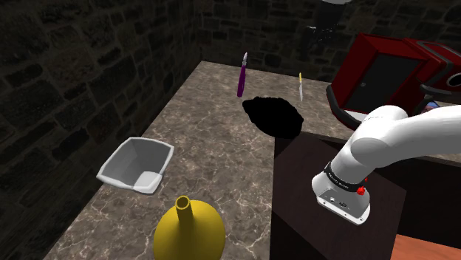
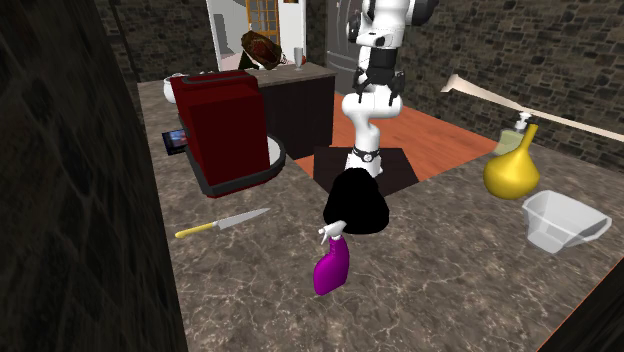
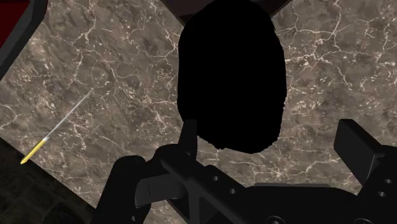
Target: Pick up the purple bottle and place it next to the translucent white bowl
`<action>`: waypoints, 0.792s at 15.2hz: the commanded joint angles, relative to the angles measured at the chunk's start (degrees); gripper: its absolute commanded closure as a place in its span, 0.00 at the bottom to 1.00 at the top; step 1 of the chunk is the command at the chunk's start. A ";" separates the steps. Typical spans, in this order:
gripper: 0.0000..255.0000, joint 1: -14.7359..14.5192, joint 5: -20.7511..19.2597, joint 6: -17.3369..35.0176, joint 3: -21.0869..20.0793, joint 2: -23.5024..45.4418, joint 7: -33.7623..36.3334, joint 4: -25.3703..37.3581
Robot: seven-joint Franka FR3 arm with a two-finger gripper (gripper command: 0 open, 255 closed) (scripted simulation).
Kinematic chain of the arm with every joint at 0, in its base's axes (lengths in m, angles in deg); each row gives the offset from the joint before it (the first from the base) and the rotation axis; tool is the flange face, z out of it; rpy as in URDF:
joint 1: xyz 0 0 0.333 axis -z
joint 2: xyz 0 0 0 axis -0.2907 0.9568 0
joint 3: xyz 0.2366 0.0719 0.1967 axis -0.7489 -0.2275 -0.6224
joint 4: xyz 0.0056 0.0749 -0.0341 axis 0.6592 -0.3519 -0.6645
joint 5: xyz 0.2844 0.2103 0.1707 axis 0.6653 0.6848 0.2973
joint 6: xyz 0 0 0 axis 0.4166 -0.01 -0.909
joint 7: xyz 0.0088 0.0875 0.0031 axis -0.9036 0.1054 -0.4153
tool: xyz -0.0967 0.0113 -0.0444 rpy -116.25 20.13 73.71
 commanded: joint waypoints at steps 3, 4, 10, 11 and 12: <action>0.00 0.35 -0.32 3.04 -0.81 4.21 1.96 0.96; 0.00 0.53 -0.52 4.46 -1.18 6.37 2.94 1.58; 0.00 1.90 -2.35 11.53 -3.17 19.82 8.91 7.13; 0.00 2.16 -2.75 12.43 -3.46 22.11 9.91 8.36; 0.00 2.41 -3.18 13.25 -3.72 24.41 10.91 9.67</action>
